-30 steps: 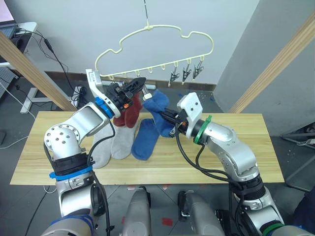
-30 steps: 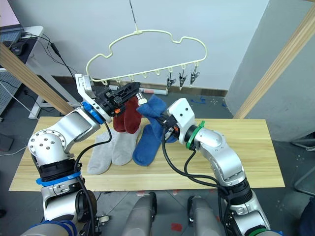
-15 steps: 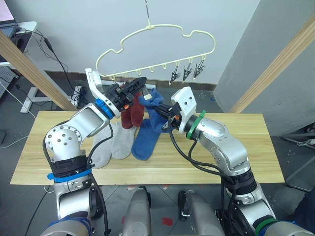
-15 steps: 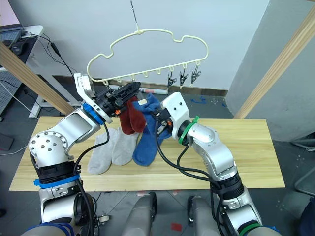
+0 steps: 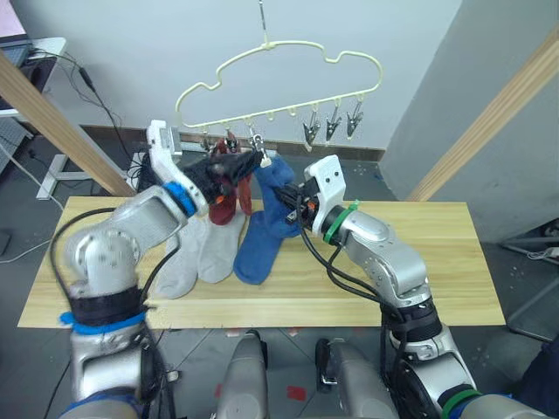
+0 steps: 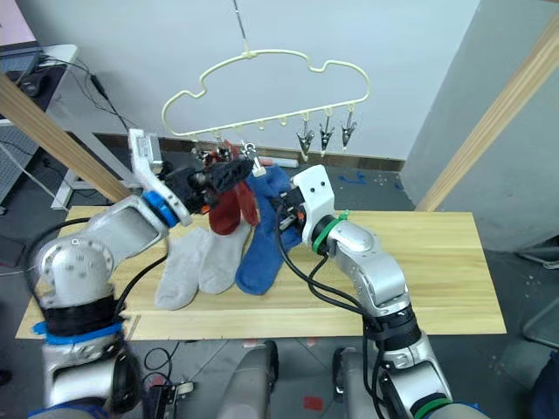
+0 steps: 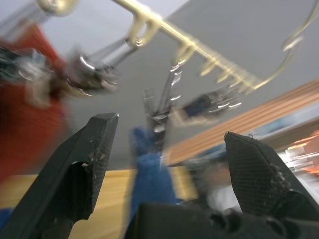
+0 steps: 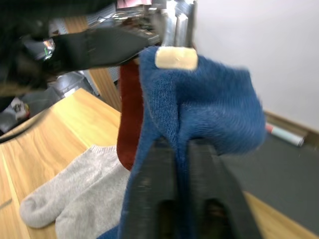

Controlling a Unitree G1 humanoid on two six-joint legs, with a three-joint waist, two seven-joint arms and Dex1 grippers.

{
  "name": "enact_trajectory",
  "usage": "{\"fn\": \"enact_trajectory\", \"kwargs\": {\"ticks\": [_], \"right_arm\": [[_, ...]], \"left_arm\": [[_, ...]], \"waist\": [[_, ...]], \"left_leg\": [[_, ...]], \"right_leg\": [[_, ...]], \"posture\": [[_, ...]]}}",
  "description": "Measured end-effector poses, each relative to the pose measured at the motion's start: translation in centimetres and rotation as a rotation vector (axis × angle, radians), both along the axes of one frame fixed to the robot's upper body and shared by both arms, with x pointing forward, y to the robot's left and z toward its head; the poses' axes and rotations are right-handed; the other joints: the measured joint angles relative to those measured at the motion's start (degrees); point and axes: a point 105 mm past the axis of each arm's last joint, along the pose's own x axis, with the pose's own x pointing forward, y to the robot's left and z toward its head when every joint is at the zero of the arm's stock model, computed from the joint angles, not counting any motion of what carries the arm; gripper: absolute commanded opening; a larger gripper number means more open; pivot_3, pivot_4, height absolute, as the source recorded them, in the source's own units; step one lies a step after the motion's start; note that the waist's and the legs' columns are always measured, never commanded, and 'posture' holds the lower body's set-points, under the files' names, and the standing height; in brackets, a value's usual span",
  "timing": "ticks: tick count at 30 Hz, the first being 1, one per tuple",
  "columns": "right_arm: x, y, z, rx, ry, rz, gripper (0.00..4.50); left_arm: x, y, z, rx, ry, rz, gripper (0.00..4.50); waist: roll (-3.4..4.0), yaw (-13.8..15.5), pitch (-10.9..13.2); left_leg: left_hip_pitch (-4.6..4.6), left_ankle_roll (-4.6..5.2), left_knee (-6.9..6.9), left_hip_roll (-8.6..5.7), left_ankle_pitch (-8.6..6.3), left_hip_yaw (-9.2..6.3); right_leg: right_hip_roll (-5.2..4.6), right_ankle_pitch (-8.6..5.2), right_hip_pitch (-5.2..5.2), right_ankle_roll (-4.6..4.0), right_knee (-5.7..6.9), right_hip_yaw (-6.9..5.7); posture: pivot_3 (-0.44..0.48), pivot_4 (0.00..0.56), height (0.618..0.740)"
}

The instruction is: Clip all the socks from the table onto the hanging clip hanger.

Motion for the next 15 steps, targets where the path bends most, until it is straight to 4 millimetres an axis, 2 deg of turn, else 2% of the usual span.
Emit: {"fn": "enact_trajectory", "kwargs": {"ticks": [2,4,6,9,10,12,15], "right_arm": [[0.5,-0.7,-0.7,-0.004,0.031,-0.039,2.18],[0.7,-1.5,-1.2,-0.018,0.039,-0.078,2.86],[0.5,-2.3,-2.2,-0.044,0.049,-0.117,2.86],[0.1,-4.2,-3.0,-0.056,0.049,-0.206,2.86],[0.1,-5.0,-2.7,-0.042,0.039,-0.249,2.40],[0.3,-6.0,-1.4,-0.006,0.008,-0.315,1.88],[0.7,-6.0,1.2,0.034,-0.068,-0.369,1.88]], "left_arm": [[-1.1,0.2,-0.8,0.120,-0.021,-0.024,3.91],[-2.5,-1.0,-1.4,0.117,-0.002,-0.167,3.91],[-3.5,-1.8,-1.8,0.103,0.013,-0.266,3.91],[-3.9,-1.5,-1.9,0.087,-0.004,-0.273,3.91],[-3.8,-1.1,-1.8,0.096,-0.027,-0.254,3.91],[-3.6,-0.8,-1.3,0.110,-0.084,-0.228,3.91],[-3.7,-1.1,-0.3,0.115,-0.174,-0.228,3.91]], "waist": [[0.04,0.3,0.0],[0.05,1.2,0.0],[0.06,1.5,0.0],[0.06,1.5,0.0],[0.07,1.5,0.0],[0.08,1.5,0.1],[0.10,1.1,0.1]], "left_leg": [[-0.01,-0.01,-0.10,0.02,0.01,-0.02],[-0.03,0.00,-0.11,0.02,0.00,-0.06],[-0.07,0.03,-0.08,-0.04,-0.01,-0.05],[-0.10,0.13,-0.01,-0.06,-0.07,-0.01],[-0.10,0.13,-0.01,-0.04,-0.07,-0.02],[-0.09,0.13,-0.02,0.03,-0.07,-0.08],[-0.06,0.14,-0.05,0.11,-0.07,-0.07]], "right_leg": [[0.00,-0.01,-0.08,-0.01,-0.01,-0.09],[0.00,-0.02,-0.07,-0.02,-0.04,-0.18],[-0.02,-0.04,-0.07,0.01,-0.05,-0.17],[-0.06,-0.14,-0.07,0.18,-0.05,-0.08],[-0.05,-0.16,-0.08,0.21,-0.05,-0.08],[0.00,-0.16,-0.08,0.23,-0.01,-0.14],[0.08,-0.15,-0.11,0.20,0.01,-0.12]], "posture": [[0.244,0.321,0.740],[0.254,0.321,0.740],[0.260,0.321,0.740],[0.268,0.324,0.740],[0.268,0.324,0.740],[0.266,0.322,0.740],[0.262,0.317,0.740]]}}
